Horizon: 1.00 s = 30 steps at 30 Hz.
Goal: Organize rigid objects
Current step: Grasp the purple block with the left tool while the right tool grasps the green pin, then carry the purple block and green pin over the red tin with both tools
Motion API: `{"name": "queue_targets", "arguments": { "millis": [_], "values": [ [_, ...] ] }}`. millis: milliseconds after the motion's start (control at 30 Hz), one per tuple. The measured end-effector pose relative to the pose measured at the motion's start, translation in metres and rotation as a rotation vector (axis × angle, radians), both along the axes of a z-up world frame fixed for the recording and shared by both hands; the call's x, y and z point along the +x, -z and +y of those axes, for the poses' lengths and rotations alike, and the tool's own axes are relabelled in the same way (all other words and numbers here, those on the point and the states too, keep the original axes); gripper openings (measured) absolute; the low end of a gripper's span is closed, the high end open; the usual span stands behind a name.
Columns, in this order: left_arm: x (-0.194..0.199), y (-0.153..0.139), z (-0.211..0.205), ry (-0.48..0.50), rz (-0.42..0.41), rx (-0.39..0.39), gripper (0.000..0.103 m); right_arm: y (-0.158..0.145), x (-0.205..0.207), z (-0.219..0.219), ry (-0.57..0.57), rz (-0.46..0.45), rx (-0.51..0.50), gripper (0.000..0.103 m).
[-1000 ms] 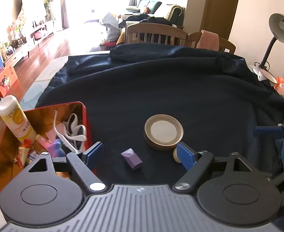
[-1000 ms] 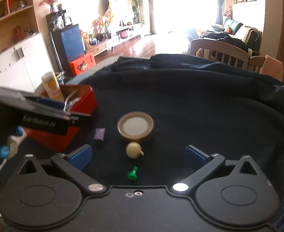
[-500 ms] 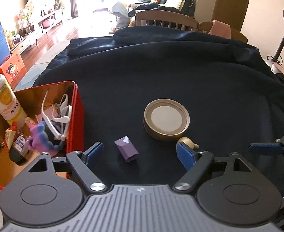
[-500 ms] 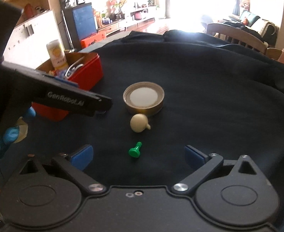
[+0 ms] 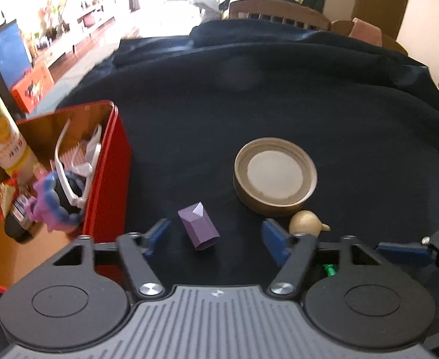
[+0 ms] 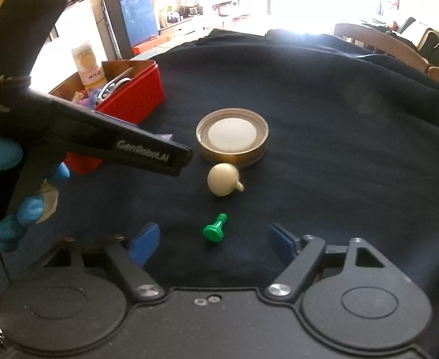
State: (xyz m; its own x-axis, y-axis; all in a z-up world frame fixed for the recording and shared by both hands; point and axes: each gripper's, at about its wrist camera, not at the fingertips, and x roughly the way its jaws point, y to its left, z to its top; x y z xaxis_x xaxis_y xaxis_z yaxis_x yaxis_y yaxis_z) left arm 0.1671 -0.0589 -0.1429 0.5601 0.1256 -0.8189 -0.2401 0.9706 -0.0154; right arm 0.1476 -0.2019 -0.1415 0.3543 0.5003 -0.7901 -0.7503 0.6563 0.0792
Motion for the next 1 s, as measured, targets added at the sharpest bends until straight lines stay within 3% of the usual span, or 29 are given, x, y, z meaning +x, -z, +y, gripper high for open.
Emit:
{"name": "queue_targets", "arguments": {
  "millis": [167,267,467,600,1000],
  "values": [
    [0.007,0.010,0.006,-0.034,0.034,-0.017,0.048,0.004,0.001,0.002,-0.010,0.010,-0.009,0.060],
    [0.008,0.011,0.008,-0.036,0.027,-0.003,0.043,0.006,0.002,0.004,-0.008,0.010,-0.014,0.050],
    [0.011,0.010,0.008,-0.028,0.025,0.008,0.024,0.008,0.004,0.005,-0.002,0.010,-0.020,0.034],
    [0.011,0.010,0.007,-0.017,0.022,0.005,0.021,0.008,0.003,0.005,0.006,0.005,-0.020,0.015],
    [-0.002,-0.002,0.004,-0.011,0.019,0.016,0.021,-0.012,-0.004,-0.009,0.020,-0.026,0.048,0.014]
  ]
}}
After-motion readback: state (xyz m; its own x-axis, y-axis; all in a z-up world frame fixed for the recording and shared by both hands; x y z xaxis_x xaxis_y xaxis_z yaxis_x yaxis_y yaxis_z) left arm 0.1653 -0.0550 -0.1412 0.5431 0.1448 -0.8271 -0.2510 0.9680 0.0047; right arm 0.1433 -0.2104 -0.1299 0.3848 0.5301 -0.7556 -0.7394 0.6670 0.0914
